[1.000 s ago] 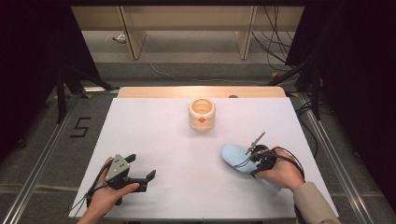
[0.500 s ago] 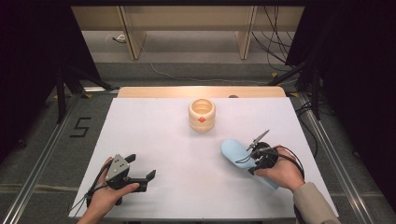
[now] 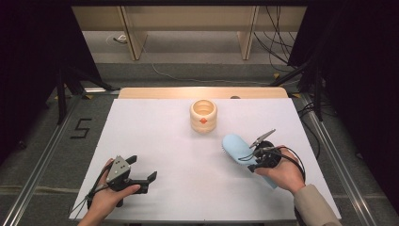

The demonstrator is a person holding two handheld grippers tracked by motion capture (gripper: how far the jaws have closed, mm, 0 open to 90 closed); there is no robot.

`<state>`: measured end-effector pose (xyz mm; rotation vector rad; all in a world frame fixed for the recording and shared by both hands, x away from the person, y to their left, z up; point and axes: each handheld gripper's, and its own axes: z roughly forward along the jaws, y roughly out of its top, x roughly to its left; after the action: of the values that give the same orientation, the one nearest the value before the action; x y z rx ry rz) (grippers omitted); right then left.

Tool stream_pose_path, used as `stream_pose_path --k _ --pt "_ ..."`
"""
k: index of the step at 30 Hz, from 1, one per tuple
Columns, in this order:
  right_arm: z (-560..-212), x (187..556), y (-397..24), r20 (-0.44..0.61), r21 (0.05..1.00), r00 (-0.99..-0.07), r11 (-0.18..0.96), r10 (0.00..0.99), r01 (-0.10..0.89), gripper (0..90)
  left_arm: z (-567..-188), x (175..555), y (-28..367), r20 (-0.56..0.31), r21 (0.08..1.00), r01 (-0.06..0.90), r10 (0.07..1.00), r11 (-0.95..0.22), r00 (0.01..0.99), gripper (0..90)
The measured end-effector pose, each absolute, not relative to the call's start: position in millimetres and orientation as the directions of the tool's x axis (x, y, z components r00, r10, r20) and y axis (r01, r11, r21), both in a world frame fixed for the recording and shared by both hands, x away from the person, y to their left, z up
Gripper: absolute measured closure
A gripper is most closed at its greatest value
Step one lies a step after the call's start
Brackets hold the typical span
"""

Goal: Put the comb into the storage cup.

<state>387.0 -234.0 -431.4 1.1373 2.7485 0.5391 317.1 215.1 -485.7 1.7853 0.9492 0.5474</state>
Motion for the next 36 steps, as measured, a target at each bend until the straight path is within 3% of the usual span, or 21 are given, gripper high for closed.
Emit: stream_pose_path --k 24,36 --pt "-426 386 -231 0.028 0.510 -0.674 0.569 0.738 0.645 70.2 -485 317 215 -0.061 0.916 0.354 0.806 -0.190 0.589 3.0" --pt "-428 385 -222 0.046 0.537 -0.677 0.553 0.735 0.637 70.2 -485 317 214 -0.065 0.916 0.355 0.805 -0.186 0.590 3.3"
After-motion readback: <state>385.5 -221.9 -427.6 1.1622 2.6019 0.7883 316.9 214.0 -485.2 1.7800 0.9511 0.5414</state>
